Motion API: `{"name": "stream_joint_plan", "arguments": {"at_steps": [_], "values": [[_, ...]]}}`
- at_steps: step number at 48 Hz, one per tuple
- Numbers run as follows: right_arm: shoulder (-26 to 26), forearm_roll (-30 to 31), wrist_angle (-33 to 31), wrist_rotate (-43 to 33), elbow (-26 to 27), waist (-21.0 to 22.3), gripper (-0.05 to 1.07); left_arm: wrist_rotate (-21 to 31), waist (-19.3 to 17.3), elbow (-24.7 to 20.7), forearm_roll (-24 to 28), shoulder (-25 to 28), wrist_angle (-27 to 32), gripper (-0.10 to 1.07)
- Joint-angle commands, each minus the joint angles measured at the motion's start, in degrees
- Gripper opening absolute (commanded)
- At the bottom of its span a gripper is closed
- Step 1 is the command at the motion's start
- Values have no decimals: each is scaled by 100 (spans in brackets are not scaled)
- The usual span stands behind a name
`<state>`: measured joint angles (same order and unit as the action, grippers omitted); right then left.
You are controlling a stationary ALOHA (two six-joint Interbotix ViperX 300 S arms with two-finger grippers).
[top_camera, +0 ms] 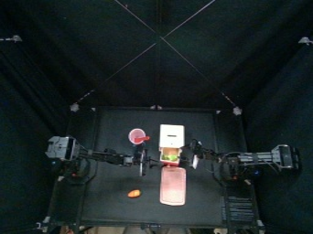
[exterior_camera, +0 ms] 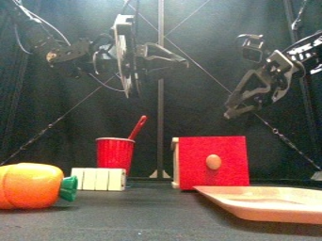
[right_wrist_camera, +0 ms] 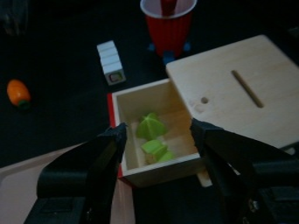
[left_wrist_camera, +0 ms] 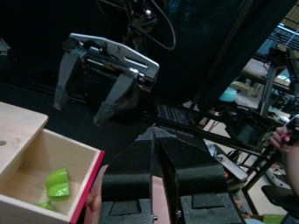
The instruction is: Place starfruit bottom in drawer
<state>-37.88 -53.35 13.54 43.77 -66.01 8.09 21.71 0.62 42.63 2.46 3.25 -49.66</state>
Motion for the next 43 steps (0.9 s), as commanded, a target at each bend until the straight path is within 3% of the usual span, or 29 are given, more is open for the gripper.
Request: {"name": "stream_joint_plan", "arguments": {"at_steps": [1, 14, 43], "values": [[-334, -9, 185, 0, -44, 35, 92, 0, 9, -114, 9, -44, -62, 43], [-492, -9, 633, 0, -220, 35, 91, 9, 70, -53, -44, 35, -62, 43], [-404, -123, 694, -9, -229, 35, 91, 18, 79, -35, -79, 114, -62, 43]]}}
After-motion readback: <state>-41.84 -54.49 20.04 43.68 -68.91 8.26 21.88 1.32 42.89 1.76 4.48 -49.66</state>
